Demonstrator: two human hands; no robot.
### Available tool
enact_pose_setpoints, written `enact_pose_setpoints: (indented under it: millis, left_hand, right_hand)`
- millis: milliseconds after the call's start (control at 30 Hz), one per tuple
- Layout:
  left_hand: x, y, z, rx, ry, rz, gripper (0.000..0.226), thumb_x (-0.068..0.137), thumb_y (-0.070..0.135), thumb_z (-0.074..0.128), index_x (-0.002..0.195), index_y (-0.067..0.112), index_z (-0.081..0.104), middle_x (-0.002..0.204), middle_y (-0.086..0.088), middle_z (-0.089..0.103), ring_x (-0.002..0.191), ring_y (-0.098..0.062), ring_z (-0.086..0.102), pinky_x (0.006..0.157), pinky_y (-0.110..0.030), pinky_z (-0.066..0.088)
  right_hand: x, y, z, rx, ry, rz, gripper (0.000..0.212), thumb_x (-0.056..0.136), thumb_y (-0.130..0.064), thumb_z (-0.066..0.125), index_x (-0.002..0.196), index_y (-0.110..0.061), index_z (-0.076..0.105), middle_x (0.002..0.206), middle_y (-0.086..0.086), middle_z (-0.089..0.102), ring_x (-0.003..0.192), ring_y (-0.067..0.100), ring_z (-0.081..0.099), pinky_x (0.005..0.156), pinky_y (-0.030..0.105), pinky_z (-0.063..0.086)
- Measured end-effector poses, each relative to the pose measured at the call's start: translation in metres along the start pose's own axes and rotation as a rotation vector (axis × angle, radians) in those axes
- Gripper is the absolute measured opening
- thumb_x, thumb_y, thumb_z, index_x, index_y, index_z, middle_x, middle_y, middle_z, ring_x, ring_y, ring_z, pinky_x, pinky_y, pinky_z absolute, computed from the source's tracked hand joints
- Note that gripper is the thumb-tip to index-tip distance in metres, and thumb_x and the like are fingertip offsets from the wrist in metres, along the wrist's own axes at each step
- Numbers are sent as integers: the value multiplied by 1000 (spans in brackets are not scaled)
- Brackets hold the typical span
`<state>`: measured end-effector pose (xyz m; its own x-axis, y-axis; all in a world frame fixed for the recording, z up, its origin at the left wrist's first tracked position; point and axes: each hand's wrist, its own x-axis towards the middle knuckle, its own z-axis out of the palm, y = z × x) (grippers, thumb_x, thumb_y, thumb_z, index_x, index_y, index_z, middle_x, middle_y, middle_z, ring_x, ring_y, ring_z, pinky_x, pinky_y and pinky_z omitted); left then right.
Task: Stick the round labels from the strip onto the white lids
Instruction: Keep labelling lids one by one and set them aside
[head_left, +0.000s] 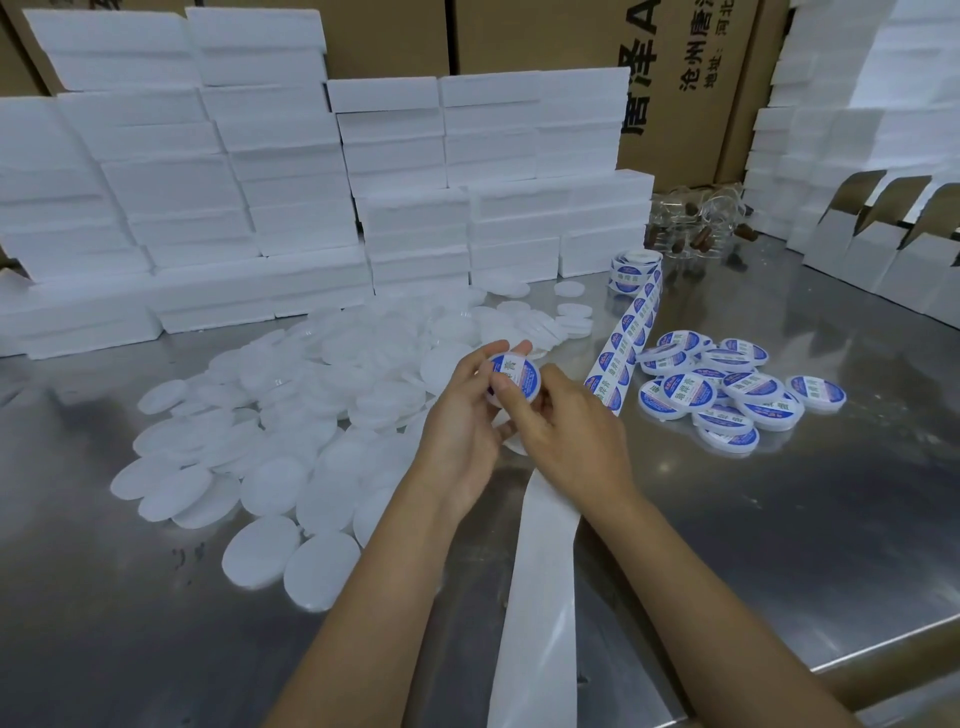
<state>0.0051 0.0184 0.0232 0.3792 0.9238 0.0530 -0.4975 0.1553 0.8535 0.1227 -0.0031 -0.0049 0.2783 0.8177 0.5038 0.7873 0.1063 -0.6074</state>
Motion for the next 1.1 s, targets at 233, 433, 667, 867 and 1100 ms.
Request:
enact_pose_setpoints:
  millis: [233, 433, 667, 867, 1100]
  left_hand:
    - [0, 3, -2, -40, -28, -32, 26, 108, 16, 40, 128, 17, 57, 134, -2, 67, 116, -21, 65, 97, -41, 51]
    - [0, 1, -7, 475, 27, 99, 42, 98, 0, 58, 125, 32, 61, 103, 4, 77, 90, -11, 70, 75, -28, 56]
    - [-2, 4, -6, 389, 77, 95, 44, 83, -6, 76, 120, 18, 70, 100, -13, 77, 91, -23, 76, 75, -31, 63]
    - [-1, 6, -4, 397, 324, 144, 4, 92, 14, 73, 96, 12, 74, 86, -9, 77, 78, -22, 77, 61, -33, 62]
    - [-3, 4, -1, 435, 219, 115, 13, 99, 15, 64, 105, 17, 76, 96, -4, 77, 89, -19, 76, 66, -32, 63]
  right_hand:
    - [1, 2, -2, -32, -10, -18, 44, 101, -54, 38, 71, -23, 43, 62, -4, 54, 63, 17, 54, 55, 34, 39]
    - [5, 11, -3, -3, 40, 0, 36, 107, -33, 37, 96, -11, 64, 69, -2, 57, 68, 23, 56, 59, 35, 38]
    - [5, 9, -5, 273, 24, 69, 35, 104, -50, 35, 75, -37, 49, 64, -13, 55, 63, 7, 51, 59, 30, 35]
    - [0, 4, -3, 201, -161, -8, 52, 87, -79, 36, 72, -30, 41, 62, -16, 54, 61, 9, 52, 57, 31, 39]
    - [3, 9, -3, 117, -24, -49, 33, 104, -43, 41, 77, -29, 53, 56, -9, 48, 61, 16, 53, 57, 32, 33]
